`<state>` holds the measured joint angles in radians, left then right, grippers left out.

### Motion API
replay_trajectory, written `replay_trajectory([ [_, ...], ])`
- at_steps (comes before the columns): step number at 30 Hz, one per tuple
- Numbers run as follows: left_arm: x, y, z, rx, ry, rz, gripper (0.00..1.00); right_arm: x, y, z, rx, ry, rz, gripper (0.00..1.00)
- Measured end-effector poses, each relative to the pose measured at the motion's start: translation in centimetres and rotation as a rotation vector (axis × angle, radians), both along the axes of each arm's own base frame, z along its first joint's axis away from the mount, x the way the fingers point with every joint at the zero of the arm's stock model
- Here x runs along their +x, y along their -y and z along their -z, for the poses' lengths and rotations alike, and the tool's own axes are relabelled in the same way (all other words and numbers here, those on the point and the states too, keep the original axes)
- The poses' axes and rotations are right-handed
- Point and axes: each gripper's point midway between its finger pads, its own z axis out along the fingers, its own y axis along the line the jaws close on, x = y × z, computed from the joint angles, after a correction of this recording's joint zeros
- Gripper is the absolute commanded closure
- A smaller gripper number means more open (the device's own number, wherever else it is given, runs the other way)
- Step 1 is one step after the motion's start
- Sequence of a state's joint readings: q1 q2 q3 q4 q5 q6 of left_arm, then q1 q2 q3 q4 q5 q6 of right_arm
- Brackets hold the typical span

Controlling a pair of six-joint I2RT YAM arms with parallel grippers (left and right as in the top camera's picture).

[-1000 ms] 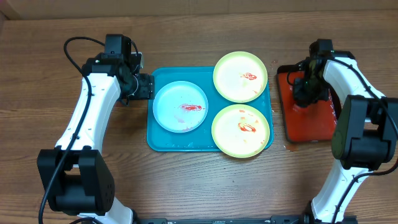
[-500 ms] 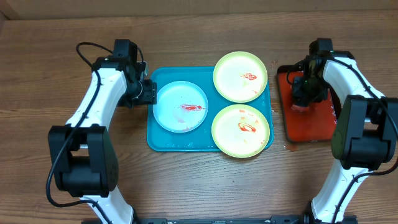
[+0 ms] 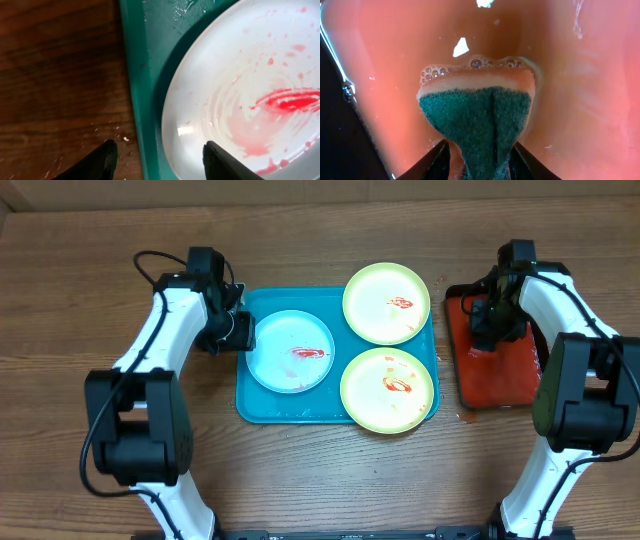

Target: Clean dirty plates on tray and stack at the side

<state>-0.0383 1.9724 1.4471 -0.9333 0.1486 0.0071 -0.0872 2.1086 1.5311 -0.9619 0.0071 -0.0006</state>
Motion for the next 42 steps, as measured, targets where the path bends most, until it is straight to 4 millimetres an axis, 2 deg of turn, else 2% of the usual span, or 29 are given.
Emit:
replay_trajectory([
  [7, 0.0, 0.6, 2.3, -0.032, -0.037, 0.029, 0.55, 0.0, 0.0, 0.0, 0.000, 0.000, 0.000, 0.60],
  [15, 0.3, 0.5, 2.3, -0.030, -0.028, 0.028, 0.60, 0.0, 0.0, 0.0, 0.000, 0.000, 0.000, 0.61],
  [26, 1.6, 0.4, 2.4, -0.038, 0.023, 0.009, 0.71, 0.0, 0.0, 0.0, 0.000, 0.001, 0.001, 0.62],
  [33, 1.1, 0.4, 2.9, -0.043, 0.011, -0.006, 0.75, 0.0, 0.0, 0.0, 0.000, 0.000, 0.001, 0.63],
  [37, 1.0, 0.4, 2.9, -0.043, 0.004, -0.008, 0.74, 0.0, 0.0, 0.0, 0.000, 0.000, 0.000, 0.62],
  [42, 0.3, 0.6, 2.1, -0.054, -0.049, -0.011, 0.66, 0.0, 0.0, 0.0, 0.000, 0.000, 0.000, 0.62],
])
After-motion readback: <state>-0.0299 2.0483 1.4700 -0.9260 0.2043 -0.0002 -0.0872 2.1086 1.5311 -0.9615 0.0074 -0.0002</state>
